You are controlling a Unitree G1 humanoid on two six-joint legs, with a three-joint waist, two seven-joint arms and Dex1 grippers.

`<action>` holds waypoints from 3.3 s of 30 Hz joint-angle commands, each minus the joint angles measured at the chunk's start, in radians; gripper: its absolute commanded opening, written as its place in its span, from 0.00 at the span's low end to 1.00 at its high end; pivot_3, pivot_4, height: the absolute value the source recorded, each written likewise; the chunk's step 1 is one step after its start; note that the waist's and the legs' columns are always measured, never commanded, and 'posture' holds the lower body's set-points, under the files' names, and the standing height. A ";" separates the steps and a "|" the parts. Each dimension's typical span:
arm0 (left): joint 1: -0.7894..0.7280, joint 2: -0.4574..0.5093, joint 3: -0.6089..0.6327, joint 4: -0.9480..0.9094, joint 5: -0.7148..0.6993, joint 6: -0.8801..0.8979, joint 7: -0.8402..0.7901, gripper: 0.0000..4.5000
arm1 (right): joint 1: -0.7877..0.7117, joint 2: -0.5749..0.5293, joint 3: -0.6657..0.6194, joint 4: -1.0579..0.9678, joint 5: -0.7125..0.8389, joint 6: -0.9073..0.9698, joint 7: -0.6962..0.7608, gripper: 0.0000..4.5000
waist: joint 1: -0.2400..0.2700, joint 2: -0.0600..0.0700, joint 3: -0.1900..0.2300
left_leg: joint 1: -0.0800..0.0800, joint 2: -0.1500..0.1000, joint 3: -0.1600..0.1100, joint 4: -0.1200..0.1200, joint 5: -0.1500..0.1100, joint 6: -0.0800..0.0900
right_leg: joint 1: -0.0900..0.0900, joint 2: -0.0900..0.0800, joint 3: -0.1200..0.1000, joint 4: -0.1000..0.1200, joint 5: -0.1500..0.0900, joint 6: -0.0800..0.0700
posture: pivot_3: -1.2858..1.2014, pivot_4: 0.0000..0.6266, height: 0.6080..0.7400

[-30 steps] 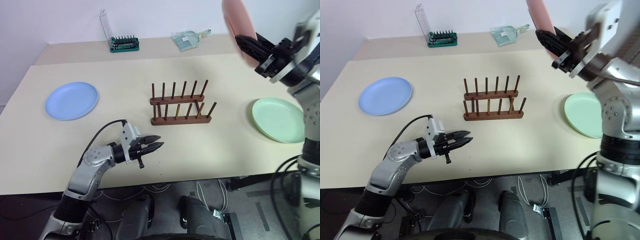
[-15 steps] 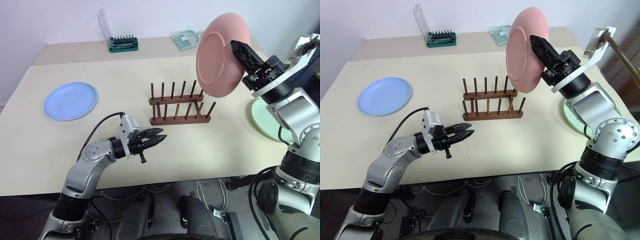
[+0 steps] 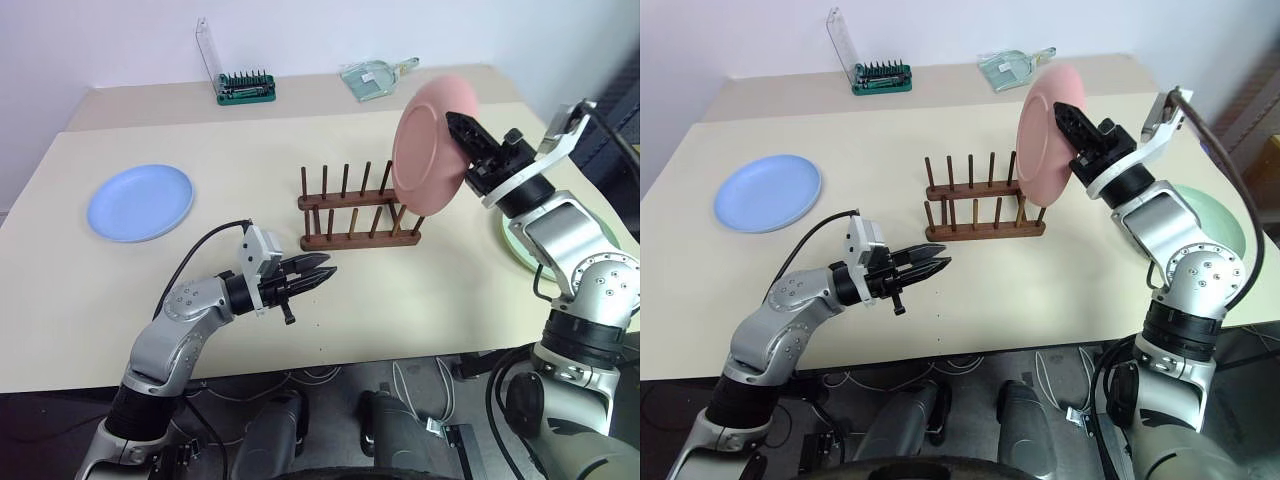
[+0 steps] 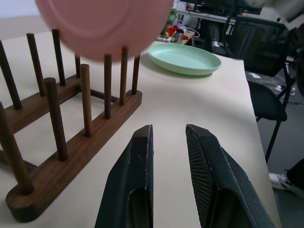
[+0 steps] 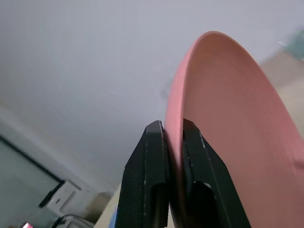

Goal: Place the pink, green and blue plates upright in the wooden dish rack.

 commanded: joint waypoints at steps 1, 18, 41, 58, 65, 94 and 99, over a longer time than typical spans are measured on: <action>-0.004 0.004 0.007 -0.020 -0.015 -0.015 -0.012 0.24 | -0.011 0.004 -0.006 -0.016 -0.004 -0.021 -0.011 0.01 | 0.001 0.000 0.000 | 0.000 0.000 0.000 0.000 0.000 0.000 | 0.000 0.000 0.000 0.000 0.000 0.000 | 0.52 0.24 1.00; 0.029 0.002 -0.003 -0.010 -0.003 -0.043 -0.022 0.24 | -0.012 -0.273 -0.101 -0.001 -0.230 -0.120 0.247 0.85 | 0.004 0.000 0.000 | 0.000 0.000 0.001 0.000 0.000 0.001 | 0.001 0.000 0.000 -0.002 0.000 0.000 | 0.52 0.24 1.00; -0.025 0.008 -0.054 -0.003 -0.003 -0.010 -0.052 0.24 | 0.369 -0.602 0.344 0.292 -1.192 -0.325 0.613 0.80 | 0.003 0.000 0.001 | 0.001 0.002 0.005 0.002 -0.001 0.001 | 0.002 -0.003 -0.001 -0.003 -0.002 0.003 | 0.52 0.24 1.00; -0.038 0.010 -0.049 -0.002 -0.016 0.013 -0.045 0.24 | 0.095 -0.481 0.155 0.156 -1.194 -0.517 0.504 0.01 | 0.001 0.002 0.003 | 0.001 0.003 0.007 0.002 -0.001 0.001 | 0.001 -0.002 0.001 -0.002 0.000 0.004 | 0.52 0.24 1.00; -0.040 0.003 -0.054 0.007 -0.011 0.008 -0.047 0.24 | -0.160 -0.356 0.055 -0.046 -0.862 -0.395 0.553 0.01 | 0.009 -0.001 0.004 | 0.000 0.003 0.005 0.002 -0.001 0.001 | 0.001 -0.001 0.001 -0.002 0.002 0.002 | 0.52 0.24 1.00; 0.015 0.013 -0.044 0.011 0.005 -0.037 -0.040 0.24 | 0.027 -0.029 0.149 -0.140 0.106 -0.054 0.125 0.01 | 0.002 -0.003 0.005 | -0.001 0.002 0.004 0.001 -0.001 0.002 | -0.001 -0.002 0.001 -0.002 0.002 0.001 | 0.52 0.24 1.00; 0.021 0.015 -0.044 0.016 0.009 -0.052 -0.041 0.24 | 0.023 -0.013 0.172 -0.118 0.093 -0.040 0.086 0.01 | 0.002 -0.003 0.005 | -0.001 0.003 0.004 0.000 -0.001 0.002 | -0.001 -0.002 0.001 -0.002 0.002 0.001 | 0.52 0.24 1.00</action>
